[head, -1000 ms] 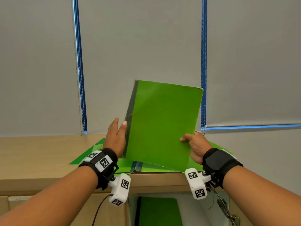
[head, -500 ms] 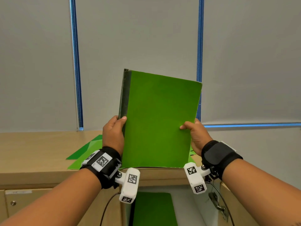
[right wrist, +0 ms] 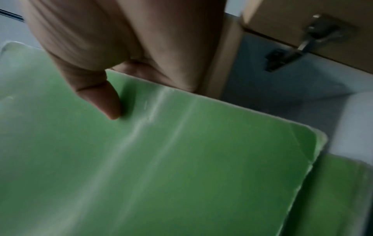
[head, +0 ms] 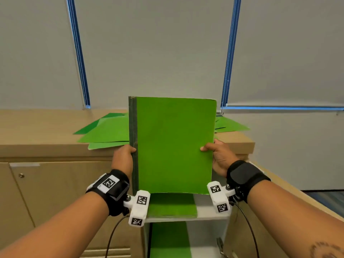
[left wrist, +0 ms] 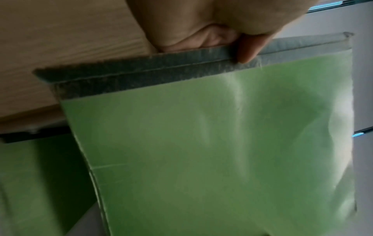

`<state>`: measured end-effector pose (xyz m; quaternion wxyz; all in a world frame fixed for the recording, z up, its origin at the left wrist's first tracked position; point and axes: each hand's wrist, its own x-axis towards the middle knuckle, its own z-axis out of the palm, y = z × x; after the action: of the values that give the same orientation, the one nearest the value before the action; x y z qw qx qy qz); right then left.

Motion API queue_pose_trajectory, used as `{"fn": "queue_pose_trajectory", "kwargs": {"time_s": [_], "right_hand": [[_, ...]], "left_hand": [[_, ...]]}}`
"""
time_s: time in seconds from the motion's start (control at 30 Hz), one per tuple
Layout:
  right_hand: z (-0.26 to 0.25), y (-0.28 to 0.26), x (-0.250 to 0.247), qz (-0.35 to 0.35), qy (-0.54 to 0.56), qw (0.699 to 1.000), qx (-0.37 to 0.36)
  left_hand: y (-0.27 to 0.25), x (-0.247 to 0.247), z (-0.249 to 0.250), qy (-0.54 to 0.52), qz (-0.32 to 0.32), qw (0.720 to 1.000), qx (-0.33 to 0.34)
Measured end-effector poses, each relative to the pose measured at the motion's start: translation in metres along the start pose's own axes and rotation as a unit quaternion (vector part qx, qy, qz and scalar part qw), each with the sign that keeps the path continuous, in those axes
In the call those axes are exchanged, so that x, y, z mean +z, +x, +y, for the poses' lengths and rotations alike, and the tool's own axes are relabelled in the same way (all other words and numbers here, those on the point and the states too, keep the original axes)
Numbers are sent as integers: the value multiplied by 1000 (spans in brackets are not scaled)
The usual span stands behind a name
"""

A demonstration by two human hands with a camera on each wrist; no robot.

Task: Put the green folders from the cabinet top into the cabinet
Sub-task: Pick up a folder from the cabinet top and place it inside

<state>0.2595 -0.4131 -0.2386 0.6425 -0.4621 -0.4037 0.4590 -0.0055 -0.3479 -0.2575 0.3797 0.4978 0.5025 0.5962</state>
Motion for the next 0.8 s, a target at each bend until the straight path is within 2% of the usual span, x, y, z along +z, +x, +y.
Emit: {"fn": "queue_pose_trajectory", "kwargs": {"time_s": [0.17, 0.3, 0.47, 0.6, 0.7, 0.8], "right_hand": [[68, 3, -14, 33, 38, 997, 62], [112, 7, -31, 41, 29, 992, 113], [172, 18, -58, 66, -11, 985, 161], [210, 37, -75, 63, -14, 980, 190], [236, 59, -88, 63, -26, 980, 188], [258, 82, -98, 94, -53, 979, 172]], "left_hand": [[-13, 2, -52, 63, -11, 998, -9], [-20, 8, -105, 107, -32, 993, -23], [-32, 27, -167, 60, -24, 986, -153], [-25, 43, -205, 117, -38, 983, -135], [-17, 59, -228, 150, -71, 982, -90], [-9, 73, -250, 116, -98, 982, -114]]}}
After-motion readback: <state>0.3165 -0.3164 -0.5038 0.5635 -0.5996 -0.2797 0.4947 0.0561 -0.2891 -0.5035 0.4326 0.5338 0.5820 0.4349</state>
